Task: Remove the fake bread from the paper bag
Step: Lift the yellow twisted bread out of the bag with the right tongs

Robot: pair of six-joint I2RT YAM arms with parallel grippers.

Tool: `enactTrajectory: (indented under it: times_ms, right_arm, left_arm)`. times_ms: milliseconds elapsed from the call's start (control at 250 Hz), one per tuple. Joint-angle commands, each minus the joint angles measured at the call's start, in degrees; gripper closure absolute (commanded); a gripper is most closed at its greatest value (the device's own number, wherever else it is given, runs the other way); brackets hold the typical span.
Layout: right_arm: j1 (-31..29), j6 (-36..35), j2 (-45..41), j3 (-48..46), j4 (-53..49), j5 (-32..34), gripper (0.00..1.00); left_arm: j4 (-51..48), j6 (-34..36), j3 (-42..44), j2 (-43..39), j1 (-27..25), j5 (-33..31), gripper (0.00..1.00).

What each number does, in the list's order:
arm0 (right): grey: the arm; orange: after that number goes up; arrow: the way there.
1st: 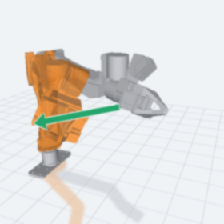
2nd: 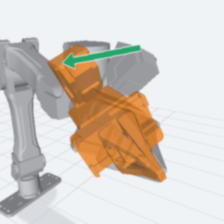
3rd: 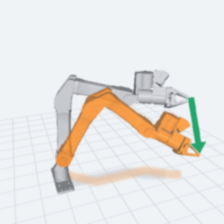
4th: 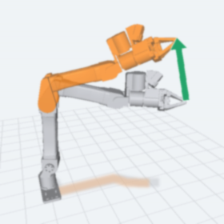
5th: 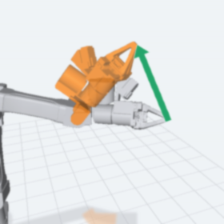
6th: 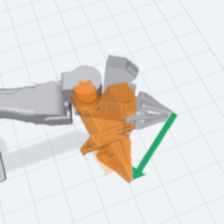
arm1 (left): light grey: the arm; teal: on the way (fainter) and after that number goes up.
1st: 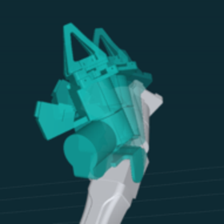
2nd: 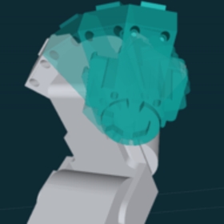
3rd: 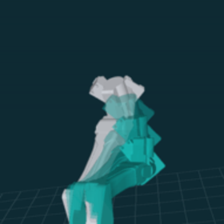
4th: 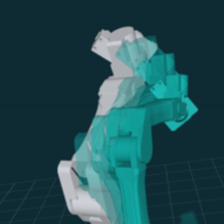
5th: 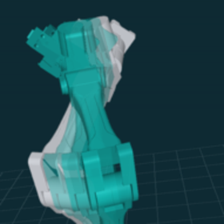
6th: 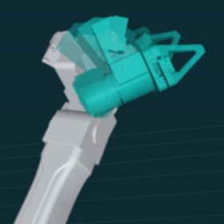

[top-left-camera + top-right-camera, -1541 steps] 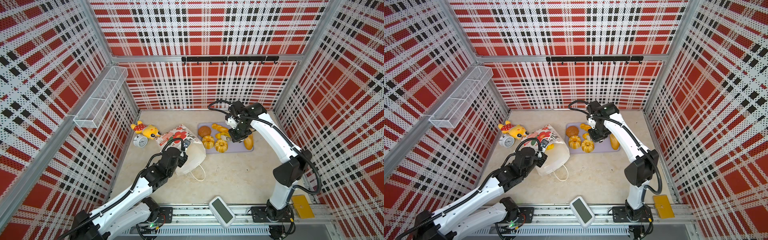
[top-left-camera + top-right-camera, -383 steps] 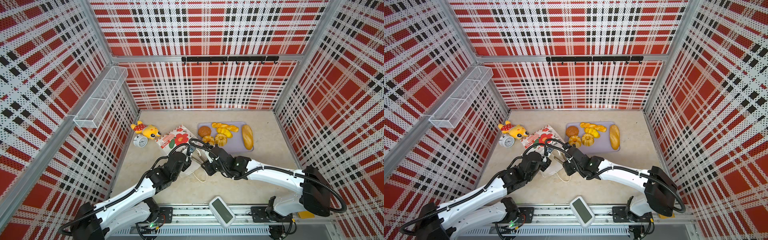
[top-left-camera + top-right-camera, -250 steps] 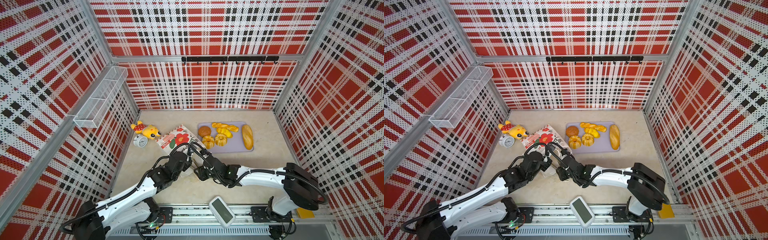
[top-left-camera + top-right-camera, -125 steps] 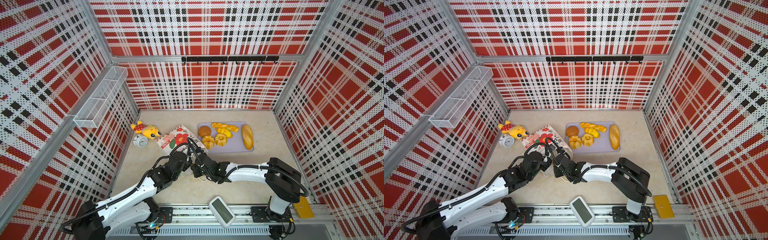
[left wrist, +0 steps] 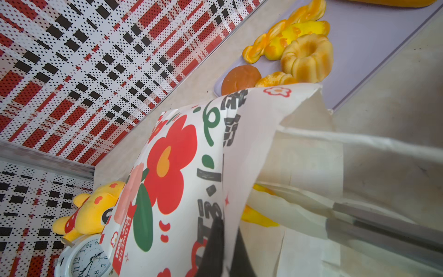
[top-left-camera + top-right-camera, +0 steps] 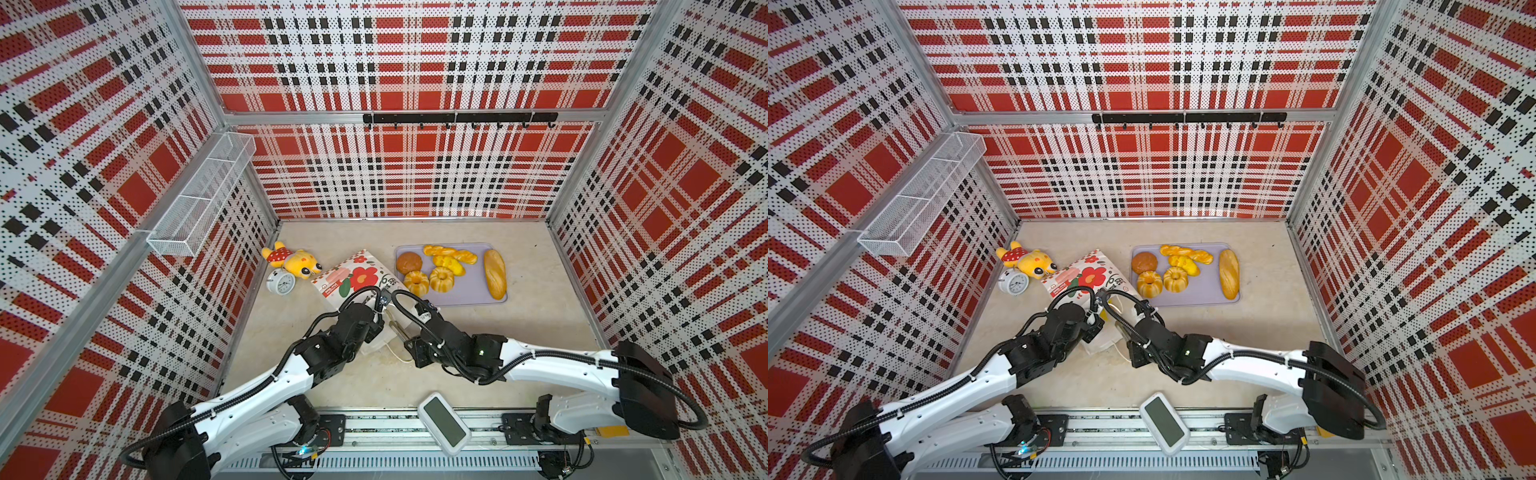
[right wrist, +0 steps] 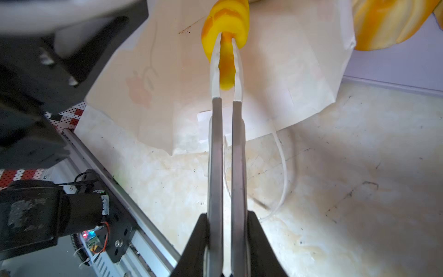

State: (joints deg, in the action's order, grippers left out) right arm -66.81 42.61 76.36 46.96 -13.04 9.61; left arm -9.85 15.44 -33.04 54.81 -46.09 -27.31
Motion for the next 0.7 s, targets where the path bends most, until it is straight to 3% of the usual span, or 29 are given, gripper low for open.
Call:
enactTrajectory:
  times_ms: [0,400,568,696]
  right_arm:
    - [-0.7,2.9,-4.6,-0.6,-3.2,-1.1,1.0]
    - [-4.8,9.6,-26.4,-0.2,-27.3,-3.9,1.0]
    - [-4.8,10.8,-35.5,4.1,-38.9,4.0,1.0]
    - [-4.2,8.9,-33.4,10.8,-45.0,10.7,1.0]
  left_arm:
    - [1.7,-1.3,0.1,-0.2,-0.3,-0.5,1.0]
    - [4.8,-2.1,-0.2,1.4,2.8,-1.1,1.0]
    - [4.9,-0.2,0.0,1.6,3.5,-0.6,1.0]
    - [3.7,2.7,0.1,0.9,3.4,-1.6,1.0]
